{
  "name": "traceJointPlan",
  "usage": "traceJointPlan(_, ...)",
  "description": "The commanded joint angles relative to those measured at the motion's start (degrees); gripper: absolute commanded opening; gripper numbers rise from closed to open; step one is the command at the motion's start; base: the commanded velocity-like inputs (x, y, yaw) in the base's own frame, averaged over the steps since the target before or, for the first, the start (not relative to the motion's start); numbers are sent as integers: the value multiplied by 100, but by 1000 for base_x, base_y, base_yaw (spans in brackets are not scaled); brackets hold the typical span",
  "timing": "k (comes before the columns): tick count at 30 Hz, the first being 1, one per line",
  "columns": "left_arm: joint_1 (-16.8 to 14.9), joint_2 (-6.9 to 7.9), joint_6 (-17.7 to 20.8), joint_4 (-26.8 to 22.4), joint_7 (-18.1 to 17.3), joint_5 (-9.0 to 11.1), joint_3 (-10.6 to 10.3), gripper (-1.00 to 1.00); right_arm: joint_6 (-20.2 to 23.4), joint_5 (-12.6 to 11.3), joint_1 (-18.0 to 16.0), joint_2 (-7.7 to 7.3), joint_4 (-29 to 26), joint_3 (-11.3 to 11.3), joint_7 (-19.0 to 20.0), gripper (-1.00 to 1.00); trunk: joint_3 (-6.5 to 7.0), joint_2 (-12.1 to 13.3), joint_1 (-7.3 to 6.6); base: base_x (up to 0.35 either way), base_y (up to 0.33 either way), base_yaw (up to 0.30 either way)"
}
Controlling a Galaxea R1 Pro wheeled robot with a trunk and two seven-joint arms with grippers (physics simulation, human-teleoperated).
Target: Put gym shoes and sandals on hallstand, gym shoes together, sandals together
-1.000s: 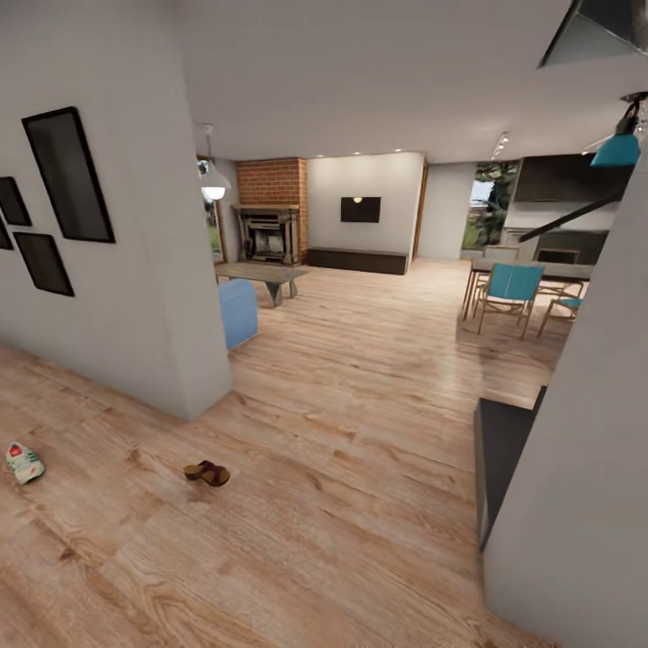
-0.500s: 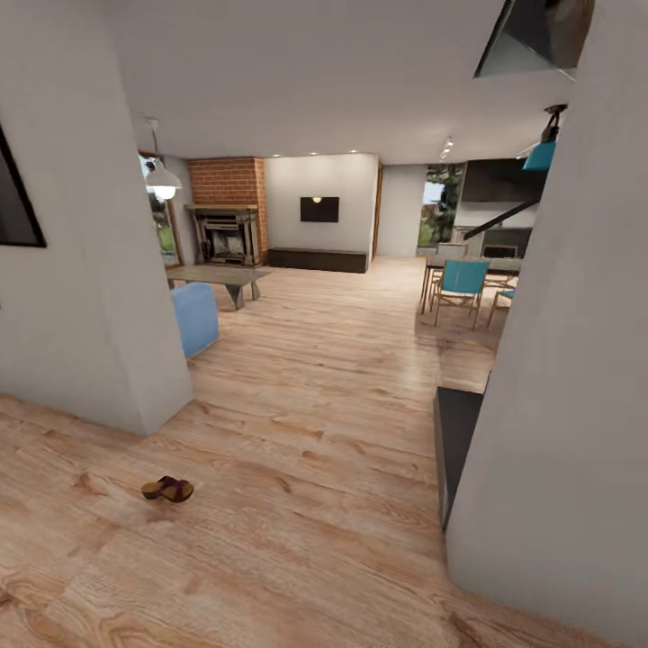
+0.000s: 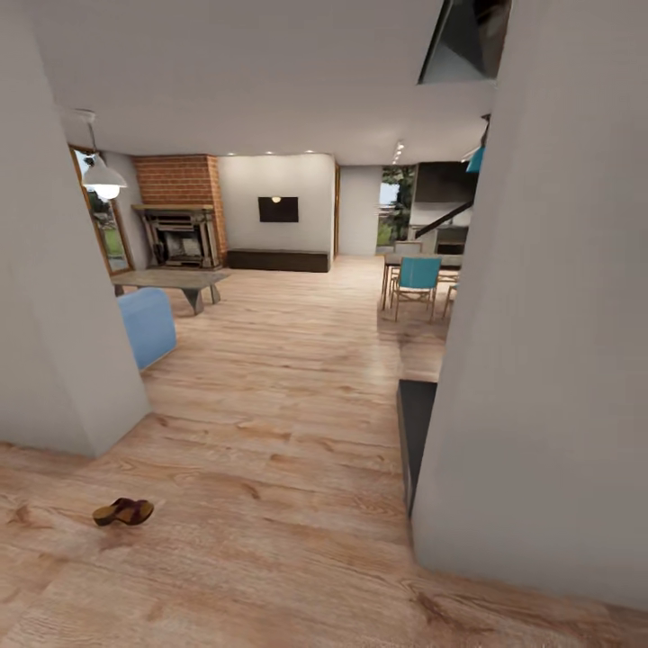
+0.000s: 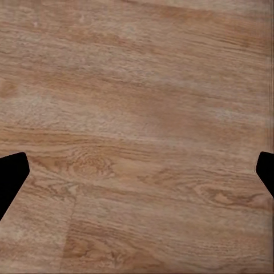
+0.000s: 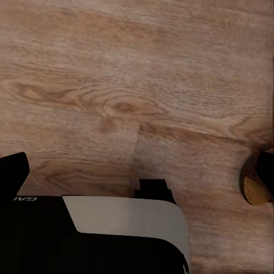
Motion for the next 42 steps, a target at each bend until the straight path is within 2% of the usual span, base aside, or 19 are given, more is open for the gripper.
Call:
traceJointPlan(1,-2,1,-17,1,-4,-4,0,100,-1,-2,-3,0,-1,-4,6,100,-6,-3,-1,-84,0,-289)
traceJointPlan(15,-2,3,-17,1,-4,-4,0,100,-1,-2,-3,0,-1,-4,6,100,-6,-3,-1,-230,0,-289)
traceJointPlan(42,-1,3,-17,1,-4,-4,0,100,-1,-2,-3,0,-1,-4,6,100,-6,-3,-1,-10,0,-289)
